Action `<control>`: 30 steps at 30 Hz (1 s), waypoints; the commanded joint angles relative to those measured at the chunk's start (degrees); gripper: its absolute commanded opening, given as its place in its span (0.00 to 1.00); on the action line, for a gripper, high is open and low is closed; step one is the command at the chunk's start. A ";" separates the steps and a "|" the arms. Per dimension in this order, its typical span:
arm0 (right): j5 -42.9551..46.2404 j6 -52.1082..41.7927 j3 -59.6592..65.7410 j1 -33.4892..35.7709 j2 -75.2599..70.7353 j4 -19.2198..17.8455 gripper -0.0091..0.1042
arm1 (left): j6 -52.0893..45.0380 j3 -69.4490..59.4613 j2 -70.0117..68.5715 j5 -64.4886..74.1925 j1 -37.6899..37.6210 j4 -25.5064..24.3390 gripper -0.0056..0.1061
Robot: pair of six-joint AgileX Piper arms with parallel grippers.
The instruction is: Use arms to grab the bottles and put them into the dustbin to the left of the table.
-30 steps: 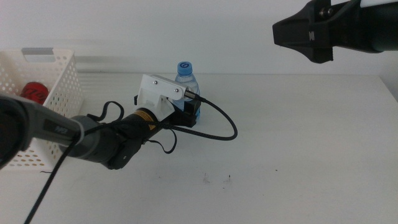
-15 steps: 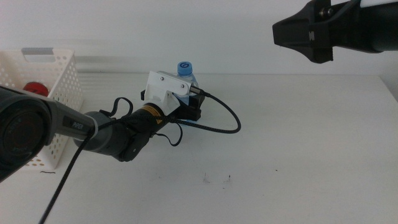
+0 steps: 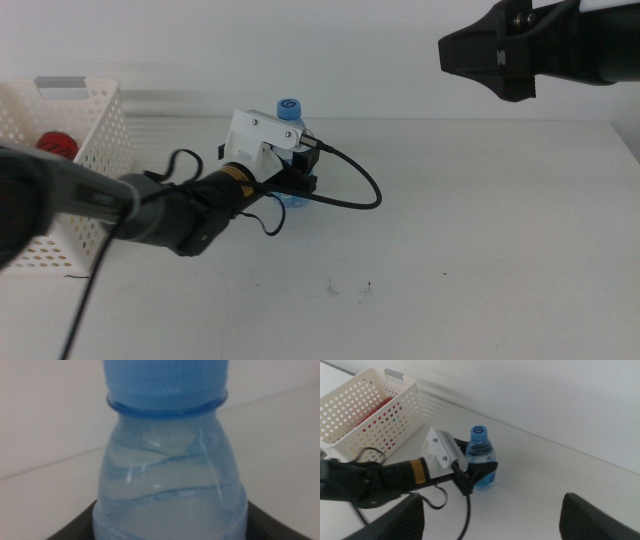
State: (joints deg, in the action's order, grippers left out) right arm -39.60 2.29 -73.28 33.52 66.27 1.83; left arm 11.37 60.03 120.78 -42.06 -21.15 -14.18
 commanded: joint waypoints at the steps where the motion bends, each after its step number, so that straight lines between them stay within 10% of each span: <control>1: 0.57 -0.64 -0.44 0.10 -0.20 0.05 0.85 | 0.94 -1.99 -6.43 0.39 0.23 0.18 0.03; 17: 0.57 -0.64 -0.44 0.10 -0.20 0.05 0.85 | 0.03 8.31 -35.99 64.69 0.00 0.64 0.04; 25: 0.57 -0.64 -0.44 0.10 -0.20 0.05 0.85 | -29.43 22.79 -35.99 86.68 8.37 24.87 0.04; 30: 0.57 -0.64 -0.44 0.10 -0.20 0.05 0.85 | -30.61 26.07 -35.99 89.69 16.86 24.54 0.04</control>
State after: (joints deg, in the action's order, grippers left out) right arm -39.60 2.29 -73.28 33.52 66.27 1.83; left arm -18.27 84.54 85.74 48.07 -6.57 10.78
